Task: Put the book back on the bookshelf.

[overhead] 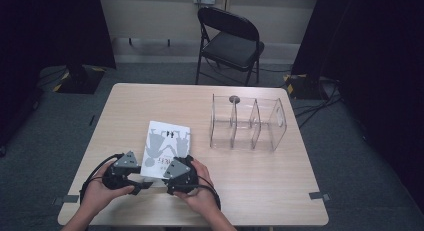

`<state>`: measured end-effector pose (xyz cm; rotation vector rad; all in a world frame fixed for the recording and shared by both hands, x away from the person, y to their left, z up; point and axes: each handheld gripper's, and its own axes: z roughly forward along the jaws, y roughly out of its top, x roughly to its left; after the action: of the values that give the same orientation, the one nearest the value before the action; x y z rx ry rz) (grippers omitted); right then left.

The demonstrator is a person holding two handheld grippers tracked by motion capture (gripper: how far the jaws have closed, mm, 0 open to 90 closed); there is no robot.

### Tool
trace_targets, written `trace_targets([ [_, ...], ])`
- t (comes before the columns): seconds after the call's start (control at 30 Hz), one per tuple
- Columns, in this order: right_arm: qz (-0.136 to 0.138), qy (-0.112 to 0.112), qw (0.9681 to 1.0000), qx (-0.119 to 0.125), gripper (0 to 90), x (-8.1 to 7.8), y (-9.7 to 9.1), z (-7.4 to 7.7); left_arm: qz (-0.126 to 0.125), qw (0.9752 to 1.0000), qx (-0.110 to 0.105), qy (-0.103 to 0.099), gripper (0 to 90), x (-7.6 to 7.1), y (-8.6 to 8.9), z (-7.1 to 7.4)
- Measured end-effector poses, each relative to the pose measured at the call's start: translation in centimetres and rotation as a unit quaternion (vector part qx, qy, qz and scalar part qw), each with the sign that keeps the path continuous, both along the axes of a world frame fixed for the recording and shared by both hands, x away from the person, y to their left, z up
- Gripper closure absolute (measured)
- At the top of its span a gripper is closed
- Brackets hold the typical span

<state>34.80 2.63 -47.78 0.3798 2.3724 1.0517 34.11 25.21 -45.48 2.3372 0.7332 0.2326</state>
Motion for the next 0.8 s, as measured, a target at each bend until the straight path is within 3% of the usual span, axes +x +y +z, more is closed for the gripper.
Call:
trace_targets([
  [0.03, -0.002, 0.001, 1.0, 0.002, 27.7, -0.1, -0.1, 0.0, -0.002, 0.9999, 0.014, -0.008, 32.3, 0.1, 0.3, -0.1],
  [0.1, -0.004, -0.002, 1.0, 0.002, 30.8, -0.1, -0.2, 0.2, 0.003, 0.9998, 0.013, -0.014, 28.7, 0.1, 0.6, -0.2],
  [0.13, -0.009, -0.01, 0.9999, 0.002, 36.8, -0.2, -0.4, 0.5, 0.007, 0.9999, 0.003, -0.01, 27.4, 0.2, 1.2, -0.3],
  [0.17, -0.013, -0.012, 0.9998, 0.004, 39.3, -0.2, -0.5, 0.6, 0.009, 0.9997, 0.01, -0.02, 26.1, 0.3, 1.5, -0.3],
  [0.37, -0.03, -0.022, 0.9993, 0.0, 51.8, -0.4, -0.7, 1.6, 0.009, 0.9998, 0.0, -0.016, 20.5, 0.7, 2.5, -1.0],
  [0.5, -0.037, -0.024, 0.999, -0.005, 57.1, -0.2, -0.9, 2.3, -0.002, 0.9997, 0.021, -0.016, 19.7, 1.1, 2.9, -1.2],
  [0.53, -0.038, -0.021, 0.999, -0.002, 57.7, -0.1, -1.1, 2.5, 0.007, 0.9997, 0.011, -0.019, 19.1, 1.1, 2.9, -1.4],
  [0.6, -0.042, -0.019, 0.9989, -0.001, 59.7, 0.0, -1.3, 2.9, 0.012, 0.9995, 0.013, -0.026, 18.8, 1.3, 3.1, -1.5],
  [0.67, -0.043, -0.018, 0.9989, -0.001, 60.0, 0.1, -1.4, 3.1, 0.005, 0.9996, 0.019, -0.018, 18.4, 1.4, 3.3, -1.4],
  [0.7, -0.051, -0.012, 0.9986, 0.004, 61.8, 0.3, -1.7, 3.5, 0.009, 0.9996, 0.009, -0.025, 17.7, 1.6, 3.6, -1.5],
  [0.73, -0.054, -0.013, 0.9985, 0.003, 62.1, 0.3, -1.8, 3.7, 0.006, 0.9994, 0.018, -0.029, 16.9, 1.7, 3.8, -1.5],
  [0.8, -0.055, -0.009, 0.9984, 0.003, 63.0, 0.5, -2.0, 4.1, 0.007, 0.9996, 0.011, -0.024, 16.8, 1.8, 3.8, -1.6],
])
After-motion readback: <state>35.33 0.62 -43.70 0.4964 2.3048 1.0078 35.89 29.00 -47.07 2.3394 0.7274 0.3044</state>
